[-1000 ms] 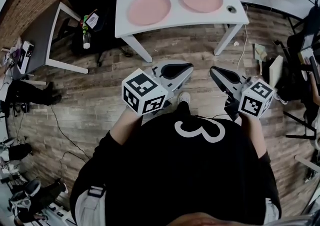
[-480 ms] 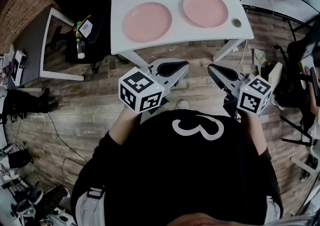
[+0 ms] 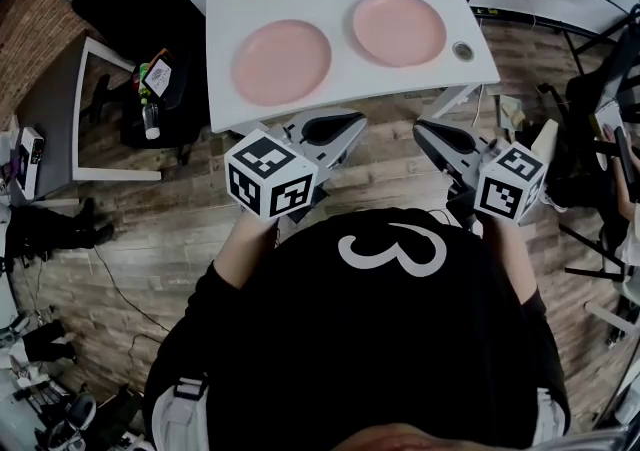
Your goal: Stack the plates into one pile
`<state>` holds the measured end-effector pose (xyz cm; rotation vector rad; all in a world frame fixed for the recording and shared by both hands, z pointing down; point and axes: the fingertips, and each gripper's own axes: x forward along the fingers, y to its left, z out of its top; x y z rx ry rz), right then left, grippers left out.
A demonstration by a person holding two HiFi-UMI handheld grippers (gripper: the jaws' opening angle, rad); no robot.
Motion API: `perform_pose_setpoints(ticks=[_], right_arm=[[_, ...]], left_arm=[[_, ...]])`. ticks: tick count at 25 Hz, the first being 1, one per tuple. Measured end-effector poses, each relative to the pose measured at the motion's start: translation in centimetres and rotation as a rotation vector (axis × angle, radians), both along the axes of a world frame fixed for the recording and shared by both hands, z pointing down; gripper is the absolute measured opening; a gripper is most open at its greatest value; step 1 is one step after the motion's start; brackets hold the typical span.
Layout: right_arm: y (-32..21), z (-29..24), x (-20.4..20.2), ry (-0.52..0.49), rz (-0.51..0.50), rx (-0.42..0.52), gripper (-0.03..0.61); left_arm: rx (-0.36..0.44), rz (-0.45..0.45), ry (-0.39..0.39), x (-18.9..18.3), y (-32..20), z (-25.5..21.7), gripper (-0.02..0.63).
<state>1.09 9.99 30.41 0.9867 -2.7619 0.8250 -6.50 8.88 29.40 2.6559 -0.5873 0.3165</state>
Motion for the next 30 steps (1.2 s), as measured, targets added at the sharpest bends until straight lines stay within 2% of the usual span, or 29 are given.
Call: perform_pose_setpoints(ticks=[8,13,30], right_arm=[[-1.9,0.3,2.6,-0.019,0.005,-0.009,0.025],[-6.0,0.5,4.4,-0.015,-0.001,-0.012,0.025],[-19.7,2.0,9.9,-0.058,-0.069,-0.052,0.026]], left_arm=[[-0.034,-0.071,0.014,0.8,-3.1,-0.2,0.017],[-0.030,-0.099,0.007,2.1,-6.2,-0.4,0.017],[-0.089,-0.182,-0.039,7.3,-18.4,2.5,0.017]])
